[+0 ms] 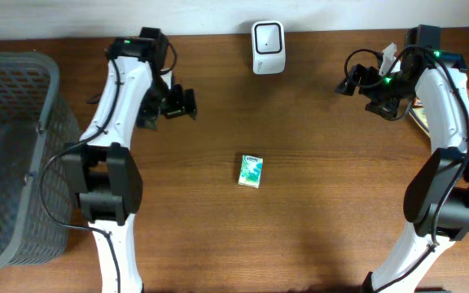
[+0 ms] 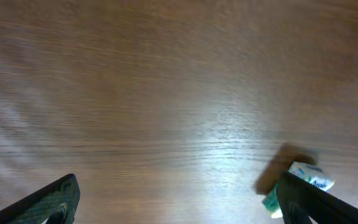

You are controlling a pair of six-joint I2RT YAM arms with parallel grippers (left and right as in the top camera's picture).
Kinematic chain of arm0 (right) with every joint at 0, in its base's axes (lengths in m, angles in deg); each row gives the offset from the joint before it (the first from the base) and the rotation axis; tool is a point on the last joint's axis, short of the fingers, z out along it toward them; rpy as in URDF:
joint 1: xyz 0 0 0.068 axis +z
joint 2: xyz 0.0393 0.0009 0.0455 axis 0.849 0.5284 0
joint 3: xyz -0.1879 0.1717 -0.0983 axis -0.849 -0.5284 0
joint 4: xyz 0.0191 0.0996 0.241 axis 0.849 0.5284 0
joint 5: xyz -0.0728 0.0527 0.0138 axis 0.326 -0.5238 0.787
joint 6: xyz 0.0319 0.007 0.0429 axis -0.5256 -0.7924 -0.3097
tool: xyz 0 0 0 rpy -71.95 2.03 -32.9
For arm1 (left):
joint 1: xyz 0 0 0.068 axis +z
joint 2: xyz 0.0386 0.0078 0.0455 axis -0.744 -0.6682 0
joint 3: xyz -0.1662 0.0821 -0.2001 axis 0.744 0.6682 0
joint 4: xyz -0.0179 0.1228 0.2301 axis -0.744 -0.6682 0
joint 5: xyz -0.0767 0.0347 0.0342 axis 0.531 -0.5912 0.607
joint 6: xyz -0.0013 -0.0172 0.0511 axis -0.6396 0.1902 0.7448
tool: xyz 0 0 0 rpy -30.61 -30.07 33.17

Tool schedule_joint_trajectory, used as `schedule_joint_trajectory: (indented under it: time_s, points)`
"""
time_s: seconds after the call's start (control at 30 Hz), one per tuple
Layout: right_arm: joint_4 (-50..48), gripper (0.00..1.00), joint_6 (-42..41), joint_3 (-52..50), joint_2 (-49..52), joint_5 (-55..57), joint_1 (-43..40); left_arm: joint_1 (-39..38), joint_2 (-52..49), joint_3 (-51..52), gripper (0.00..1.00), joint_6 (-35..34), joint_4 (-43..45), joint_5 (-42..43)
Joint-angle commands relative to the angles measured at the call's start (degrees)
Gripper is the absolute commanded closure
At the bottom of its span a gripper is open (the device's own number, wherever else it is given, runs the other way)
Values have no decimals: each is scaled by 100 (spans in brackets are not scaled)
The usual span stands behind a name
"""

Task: Scan the item barcode
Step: 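Move the right gripper toward the green tissue pack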

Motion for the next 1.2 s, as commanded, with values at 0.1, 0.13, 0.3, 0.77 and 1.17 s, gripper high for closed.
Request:
schedule_joint_trajectory:
  time_s: [0.1, 0.13, 0.3, 0.77, 1.17]
  points:
    - [-4, 1, 15, -31, -59, 61, 4, -70, 131, -76, 1, 4, 177, -59]
    - [-4, 1, 15, -31, -59, 61, 4, -94, 131, -76, 1, 4, 177, -59]
    - [-87, 2, 13, -31, -59, 55, 4, -186, 131, -76, 1, 4, 225, -57]
    - [809, 1, 74, -31, -59, -251, 564, -533, 125, -66, 1, -446, 570, -710]
    - [654, 1, 35, -31, -57, -245, 774, 269, 125, -66, 1, -601, 872, -852]
